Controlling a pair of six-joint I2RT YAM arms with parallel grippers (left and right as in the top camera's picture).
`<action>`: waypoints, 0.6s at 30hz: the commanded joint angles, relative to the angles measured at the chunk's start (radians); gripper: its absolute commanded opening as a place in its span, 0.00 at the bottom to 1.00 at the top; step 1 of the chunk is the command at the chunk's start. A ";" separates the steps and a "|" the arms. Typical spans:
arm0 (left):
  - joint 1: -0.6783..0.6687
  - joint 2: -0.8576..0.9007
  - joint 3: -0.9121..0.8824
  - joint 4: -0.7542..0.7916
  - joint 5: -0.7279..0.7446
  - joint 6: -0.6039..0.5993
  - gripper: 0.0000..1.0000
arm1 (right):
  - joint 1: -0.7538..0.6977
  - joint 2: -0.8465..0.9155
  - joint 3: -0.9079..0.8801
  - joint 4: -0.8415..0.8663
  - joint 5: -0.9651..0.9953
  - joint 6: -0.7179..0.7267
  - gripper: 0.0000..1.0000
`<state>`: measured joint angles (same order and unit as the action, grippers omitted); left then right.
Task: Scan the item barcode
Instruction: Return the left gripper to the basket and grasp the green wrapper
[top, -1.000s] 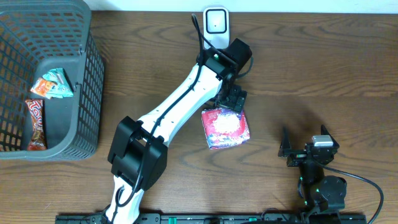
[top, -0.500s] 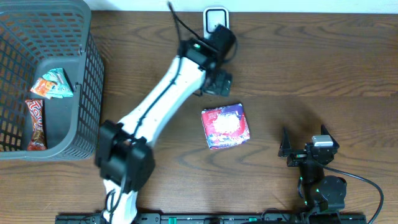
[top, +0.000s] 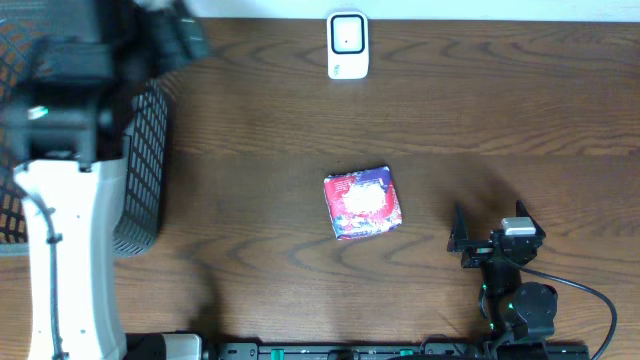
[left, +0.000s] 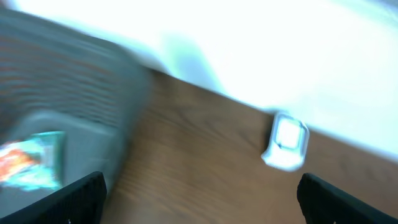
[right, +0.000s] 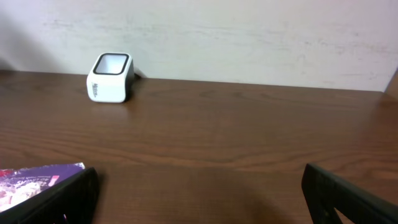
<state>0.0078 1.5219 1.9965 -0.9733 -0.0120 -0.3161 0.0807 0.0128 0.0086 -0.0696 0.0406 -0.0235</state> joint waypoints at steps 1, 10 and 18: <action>0.131 -0.002 0.006 -0.006 -0.008 -0.031 0.98 | 0.002 -0.002 -0.003 -0.002 -0.002 -0.008 0.99; 0.387 0.135 -0.054 -0.069 -0.008 -0.064 0.98 | 0.002 -0.002 -0.003 -0.002 -0.002 -0.008 0.99; 0.401 0.365 -0.076 -0.072 -0.051 -0.077 0.98 | 0.002 -0.002 -0.003 -0.002 -0.002 -0.008 0.99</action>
<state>0.4068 1.8328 1.9339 -1.0420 -0.0193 -0.3714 0.0807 0.0128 0.0086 -0.0696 0.0406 -0.0235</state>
